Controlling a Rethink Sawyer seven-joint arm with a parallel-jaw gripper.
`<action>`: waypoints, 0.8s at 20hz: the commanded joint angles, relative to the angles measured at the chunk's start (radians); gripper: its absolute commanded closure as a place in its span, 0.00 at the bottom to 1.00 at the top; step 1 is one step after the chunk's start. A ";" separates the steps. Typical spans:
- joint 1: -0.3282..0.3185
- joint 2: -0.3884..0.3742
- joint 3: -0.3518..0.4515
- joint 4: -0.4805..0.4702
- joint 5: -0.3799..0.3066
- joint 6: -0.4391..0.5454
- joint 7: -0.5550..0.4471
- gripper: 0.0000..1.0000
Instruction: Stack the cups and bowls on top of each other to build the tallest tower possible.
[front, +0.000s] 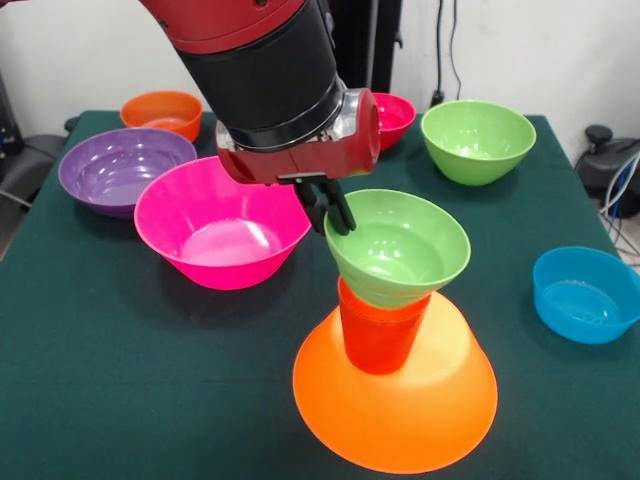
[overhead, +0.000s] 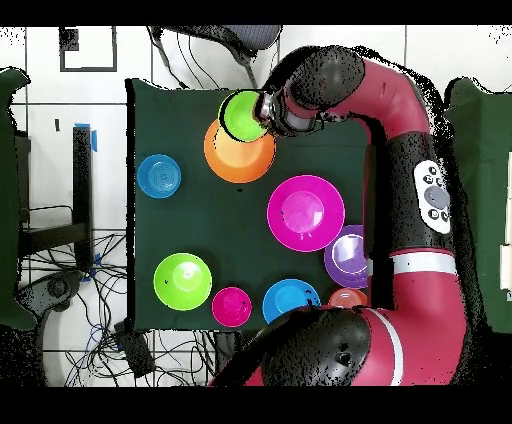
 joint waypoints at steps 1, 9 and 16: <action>0.014 0.010 -0.030 0.014 -0.053 0.056 -0.059 1.00; 0.022 0.029 -0.030 0.004 -0.059 0.051 -0.053 1.00; 0.030 0.046 -0.032 -0.001 -0.067 0.034 -0.048 1.00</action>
